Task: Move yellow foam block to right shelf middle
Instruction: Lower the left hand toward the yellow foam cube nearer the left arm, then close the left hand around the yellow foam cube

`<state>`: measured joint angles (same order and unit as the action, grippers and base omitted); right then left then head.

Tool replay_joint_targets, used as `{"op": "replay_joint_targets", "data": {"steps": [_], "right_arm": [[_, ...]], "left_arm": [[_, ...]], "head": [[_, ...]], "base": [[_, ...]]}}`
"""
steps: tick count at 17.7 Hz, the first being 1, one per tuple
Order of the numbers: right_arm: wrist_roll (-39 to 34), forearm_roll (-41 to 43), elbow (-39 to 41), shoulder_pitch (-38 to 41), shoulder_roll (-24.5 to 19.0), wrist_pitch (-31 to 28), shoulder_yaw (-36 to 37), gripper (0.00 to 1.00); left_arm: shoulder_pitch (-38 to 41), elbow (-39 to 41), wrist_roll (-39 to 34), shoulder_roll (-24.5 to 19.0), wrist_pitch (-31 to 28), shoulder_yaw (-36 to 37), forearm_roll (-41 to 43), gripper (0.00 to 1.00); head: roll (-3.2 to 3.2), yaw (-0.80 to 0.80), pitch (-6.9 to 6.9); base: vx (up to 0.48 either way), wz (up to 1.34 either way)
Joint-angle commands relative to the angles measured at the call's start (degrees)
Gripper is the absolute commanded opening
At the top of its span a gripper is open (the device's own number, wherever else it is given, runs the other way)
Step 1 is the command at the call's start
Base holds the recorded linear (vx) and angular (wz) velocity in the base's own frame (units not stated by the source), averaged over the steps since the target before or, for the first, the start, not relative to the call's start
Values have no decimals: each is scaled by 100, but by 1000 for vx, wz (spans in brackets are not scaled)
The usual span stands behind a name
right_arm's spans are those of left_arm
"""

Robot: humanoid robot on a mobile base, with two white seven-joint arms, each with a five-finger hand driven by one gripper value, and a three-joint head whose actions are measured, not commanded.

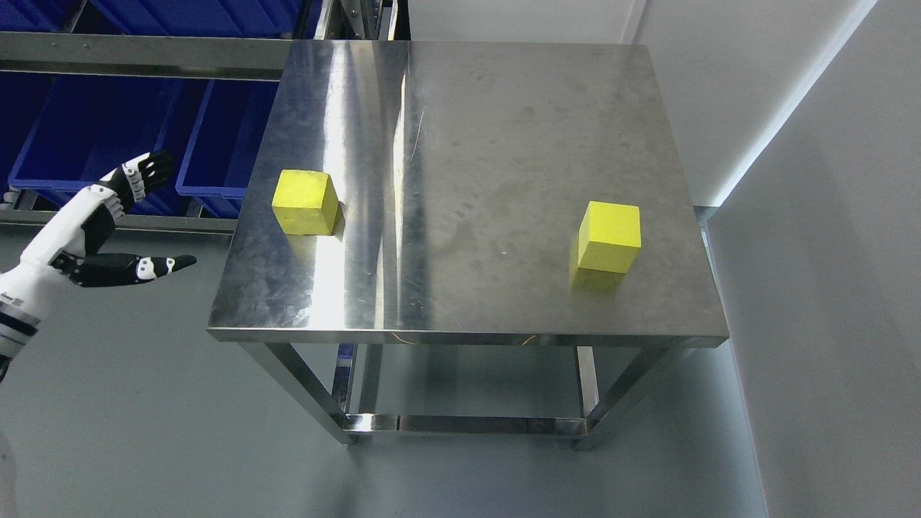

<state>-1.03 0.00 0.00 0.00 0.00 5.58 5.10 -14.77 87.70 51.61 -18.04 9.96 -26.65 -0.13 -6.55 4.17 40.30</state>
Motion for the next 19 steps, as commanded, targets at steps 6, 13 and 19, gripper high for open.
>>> {"op": "replay_joint_targets", "data": {"steps": [6, 13, 19], "right_arm": [[-2, 0, 100, -17, 100, -4, 0, 100], [-2, 0, 100, -17, 100, -4, 0, 100], [-2, 0, 100, -17, 100, -4, 0, 100]], "left_arm": [[-614, -1378, -116, 230, 120, 1363, 355, 100], [-1220, -2044, -116, 415, 164, 1847, 364, 100], [-1388, -2389, -107, 415, 182, 2076, 391, 99]], "head": [[0, 0, 0], [0, 0, 0], [0, 0, 0]], "base": [[0, 0], [-1, -4], [-7, -26]]}}
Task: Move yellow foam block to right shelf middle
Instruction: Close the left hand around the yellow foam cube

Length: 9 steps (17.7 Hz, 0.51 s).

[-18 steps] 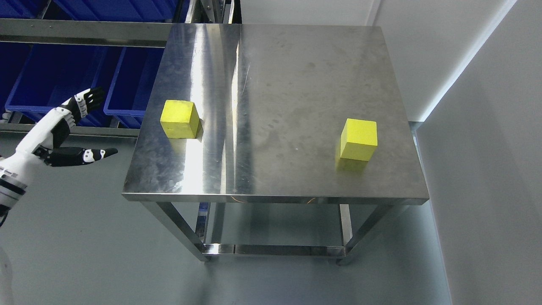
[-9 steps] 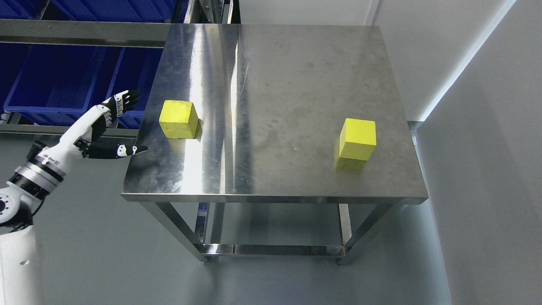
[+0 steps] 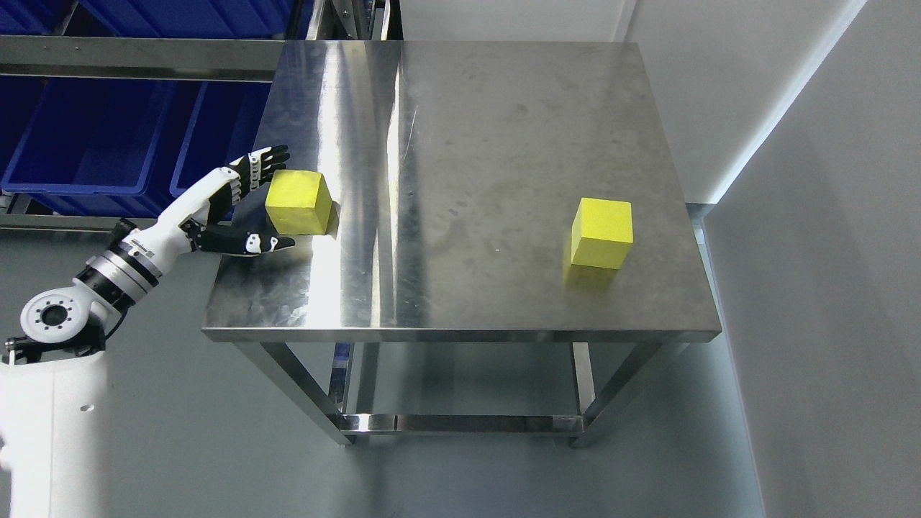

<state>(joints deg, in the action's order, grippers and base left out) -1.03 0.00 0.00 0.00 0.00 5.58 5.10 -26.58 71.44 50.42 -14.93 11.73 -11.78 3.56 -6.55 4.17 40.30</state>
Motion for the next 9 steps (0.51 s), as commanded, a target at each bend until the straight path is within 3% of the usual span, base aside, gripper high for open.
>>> {"op": "replay_joint_targets", "data": {"steps": [1, 3, 5, 8, 9], "right_arm": [[-2, 0, 100, -9, 100, -4, 0, 100], [-2, 0, 100, -18, 100, -4, 0, 100], [-2, 0, 100, -18, 100, -4, 0, 100], [-2, 0, 100, -18, 100, -4, 0, 100], [-2, 0, 100, -18, 100, -4, 0, 100]], "left_arm": [[-207, -763, 3, 105, 5, 580, 13, 98], [-199, -772, 3, 113, 14, 536, 4, 92], [-190, -772, 3, 148, 83, 449, -4, 79], [-190, -772, 55, 481, 216, -94, -22, 53], [-190, -772, 64, 596, 224, -262, -22, 48]], "head": [[0, 0, 0], [0, 0, 0], [0, 0, 0], [0, 0, 0], [0, 0, 0]], "base": [[5, 28], [2, 14], [0, 0], [0, 0], [0, 0]]}}
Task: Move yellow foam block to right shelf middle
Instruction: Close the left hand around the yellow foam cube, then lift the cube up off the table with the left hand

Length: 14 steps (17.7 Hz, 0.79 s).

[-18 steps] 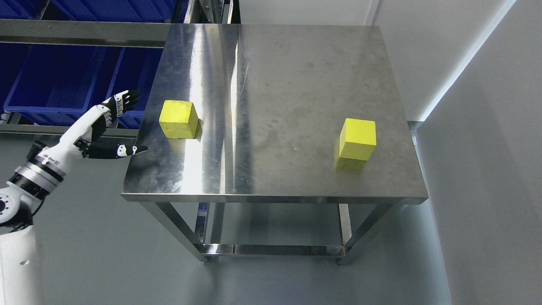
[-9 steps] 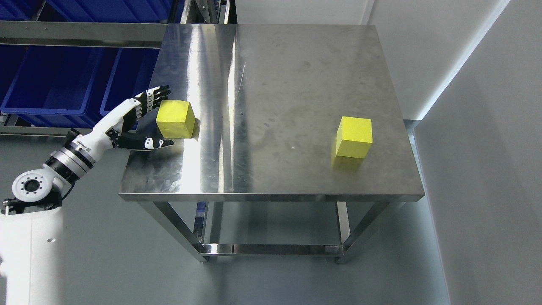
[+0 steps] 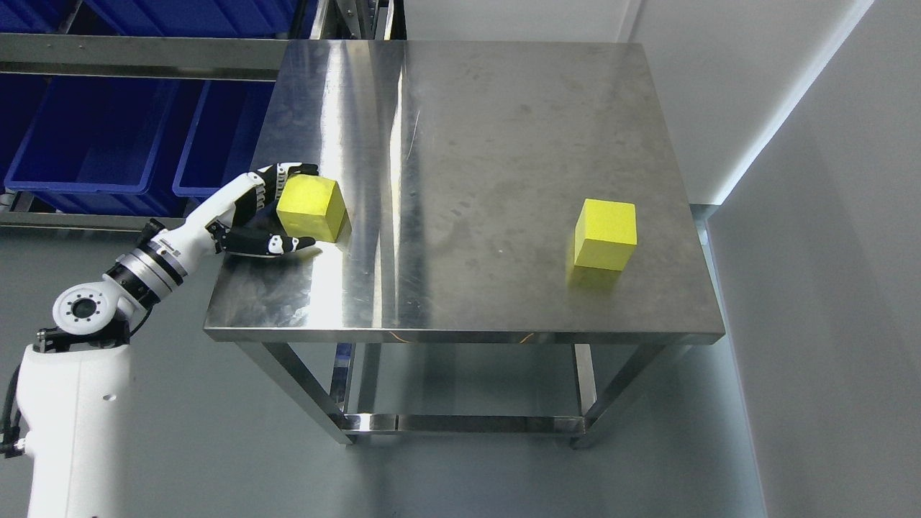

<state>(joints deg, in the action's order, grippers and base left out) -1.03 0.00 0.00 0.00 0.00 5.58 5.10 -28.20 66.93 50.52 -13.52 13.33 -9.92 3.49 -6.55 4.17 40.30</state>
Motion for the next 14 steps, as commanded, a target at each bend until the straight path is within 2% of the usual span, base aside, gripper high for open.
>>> {"op": "replay_joint_targets", "data": {"steps": [1, 5, 8, 10, 11, 14], "right_arm": [[-3, 0, 100, -17, 100, -4, 0, 100], [-3, 0, 100, -17, 100, -4, 0, 100], [-3, 0, 100, -17, 100, -4, 0, 100], [-3, 9, 100, -17, 100, -4, 0, 100], [-3, 0, 100, -17, 100, -4, 0, 100], [-3, 0, 100, -8, 100, -4, 0, 100]], "left_arm": [[-36, -313, 63, 543, 64, -545, -24, 46], [-115, -234, 55, 859, 309, -756, -338, 42], [-649, 107, -33, 1252, 442, -1325, -1137, 42], [-1010, 206, -190, 1252, 643, -1669, -1324, 42], [-1072, 223, -583, 1252, 801, -1636, -1324, 46], [-1047, 338, -2279, 1252, 803, -1311, -1324, 47]], "head": [[0, 0, 0], [0, 0, 0], [0, 0, 0], [0, 0, 0], [0, 0, 0], [0, 0, 0]], "base": [[0, 0], [0, 0], [0, 0], [0, 0], [0, 0], [0, 0]]}}
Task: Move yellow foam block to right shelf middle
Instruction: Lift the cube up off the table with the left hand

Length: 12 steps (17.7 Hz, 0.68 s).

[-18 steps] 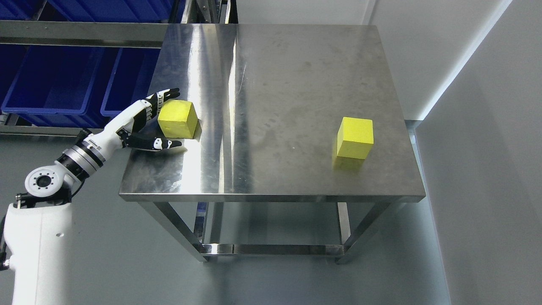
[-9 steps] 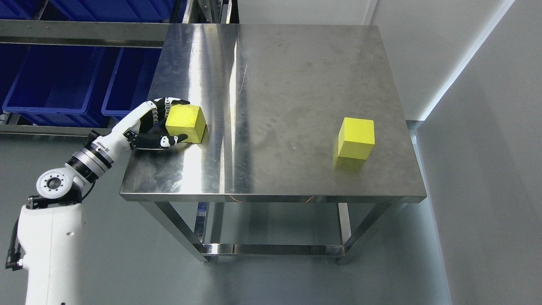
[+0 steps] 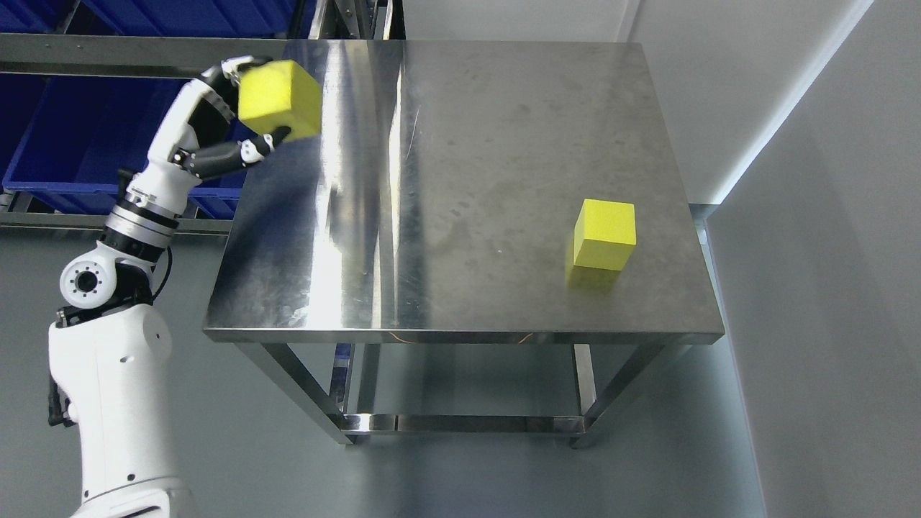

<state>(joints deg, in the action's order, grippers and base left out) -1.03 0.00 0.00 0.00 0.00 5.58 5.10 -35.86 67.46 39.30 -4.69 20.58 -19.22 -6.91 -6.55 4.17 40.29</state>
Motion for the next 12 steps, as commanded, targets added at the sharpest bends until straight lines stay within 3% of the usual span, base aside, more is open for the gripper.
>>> {"op": "replay_joint_targets", "data": {"steps": [1, 4, 8, 12], "right_arm": [[-3, 0, 100, -17, 100, -4, 0, 100], [-3, 9, 100, -17, 100, -4, 0, 100], [-3, 0, 100, -17, 100, -4, 0, 100], [-3, 0, 100, -17, 100, -4, 0, 100]], "left_arm": [[-282, 294, -1597, 369, 77, -294, -285, 47], [-37, 382, -2592, 369, 86, 145, -267, 48], [797, 1136, -2761, 369, 60, 909, -258, 47], [1133, 1655, -2998, 369, -432, 867, -267, 47]], "head": [[0, 0, 0], [0, 0, 0], [0, 0, 0], [0, 0, 0]], "base": [[0, 0], [8, 2], [-6, 0], [-43, 62]]}}
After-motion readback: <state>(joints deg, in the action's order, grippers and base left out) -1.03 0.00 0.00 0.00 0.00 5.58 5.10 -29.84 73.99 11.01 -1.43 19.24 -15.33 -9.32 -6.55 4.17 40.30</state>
